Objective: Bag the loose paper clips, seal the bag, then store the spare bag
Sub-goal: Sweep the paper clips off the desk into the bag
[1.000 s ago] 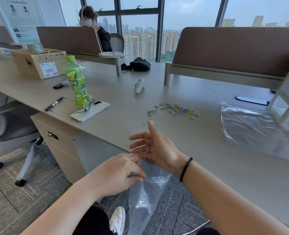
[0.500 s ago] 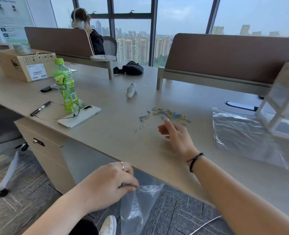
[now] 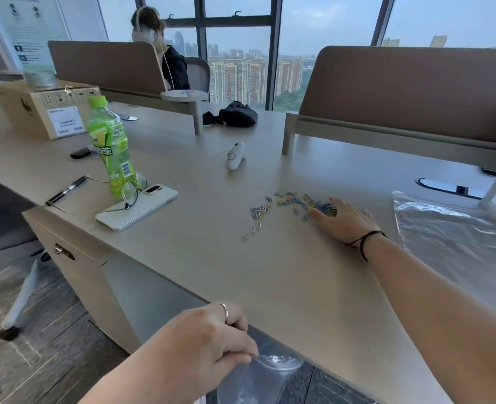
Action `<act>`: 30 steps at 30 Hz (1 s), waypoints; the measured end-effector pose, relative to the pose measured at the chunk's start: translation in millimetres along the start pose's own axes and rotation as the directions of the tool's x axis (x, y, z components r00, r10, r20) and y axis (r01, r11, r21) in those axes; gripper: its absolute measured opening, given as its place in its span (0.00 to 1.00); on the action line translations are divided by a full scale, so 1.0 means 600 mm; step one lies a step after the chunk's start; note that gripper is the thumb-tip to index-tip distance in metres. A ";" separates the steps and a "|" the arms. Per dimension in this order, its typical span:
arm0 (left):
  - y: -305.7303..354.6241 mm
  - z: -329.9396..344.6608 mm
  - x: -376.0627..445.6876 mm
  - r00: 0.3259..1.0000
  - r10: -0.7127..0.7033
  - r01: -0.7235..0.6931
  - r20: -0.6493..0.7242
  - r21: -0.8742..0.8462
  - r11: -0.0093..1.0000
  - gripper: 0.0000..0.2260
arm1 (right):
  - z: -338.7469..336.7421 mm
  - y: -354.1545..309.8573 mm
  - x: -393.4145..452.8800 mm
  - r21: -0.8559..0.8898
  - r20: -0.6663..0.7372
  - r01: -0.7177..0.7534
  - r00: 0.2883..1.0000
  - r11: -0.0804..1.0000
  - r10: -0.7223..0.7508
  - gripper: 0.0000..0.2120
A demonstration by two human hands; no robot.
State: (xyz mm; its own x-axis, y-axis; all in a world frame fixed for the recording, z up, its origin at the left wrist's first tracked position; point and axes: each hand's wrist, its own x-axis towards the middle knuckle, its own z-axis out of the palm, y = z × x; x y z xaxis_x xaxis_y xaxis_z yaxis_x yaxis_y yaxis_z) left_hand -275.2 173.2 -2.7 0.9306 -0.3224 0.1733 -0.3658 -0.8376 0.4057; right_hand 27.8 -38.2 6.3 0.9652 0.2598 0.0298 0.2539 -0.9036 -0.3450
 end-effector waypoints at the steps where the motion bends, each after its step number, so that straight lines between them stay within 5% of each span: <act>1: -0.002 0.000 0.001 1.000 0.000 0.000 -0.001 0.000 1.000 0.07 | -0.001 -0.005 -0.001 -0.015 0.007 0.042 0.999 0.999 -0.042 0.37; 12: -0.007 0.009 0.002 1.000 -0.006 0.006 -0.026 -0.006 1.000 0.05 | 0.019 -0.016 -0.086 -0.075 0.133 0.300 0.948 0.951 -0.288 0.38; 17: -0.002 0.008 -0.003 1.000 -0.011 0.011 -0.018 -0.002 1.000 0.06 | 0.015 -0.048 -0.156 -0.019 0.157 0.419 0.898 0.908 -0.411 0.30; 24: 0.006 0.008 -0.017 0.999 -0.042 0.042 -0.031 0.003 0.999 0.06 | 0.032 -0.083 -0.225 0.276 0.134 0.489 0.833 0.828 -0.537 0.18; 30: 0.009 0.005 -0.032 0.998 -0.048 0.048 -0.036 0.006 0.999 0.06 | 0.047 -0.112 -0.259 0.599 0.167 0.312 0.852 0.738 -0.496 0.22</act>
State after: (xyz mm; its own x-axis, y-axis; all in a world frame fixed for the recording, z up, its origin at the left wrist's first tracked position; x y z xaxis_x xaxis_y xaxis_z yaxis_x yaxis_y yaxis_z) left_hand -295.2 173.8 -6.7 0.9461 -0.2658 0.1853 -0.3201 -0.8548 0.4084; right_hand -141.1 -8.5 -1.6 0.6859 0.7267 0.0398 0.4510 -0.3814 -0.8069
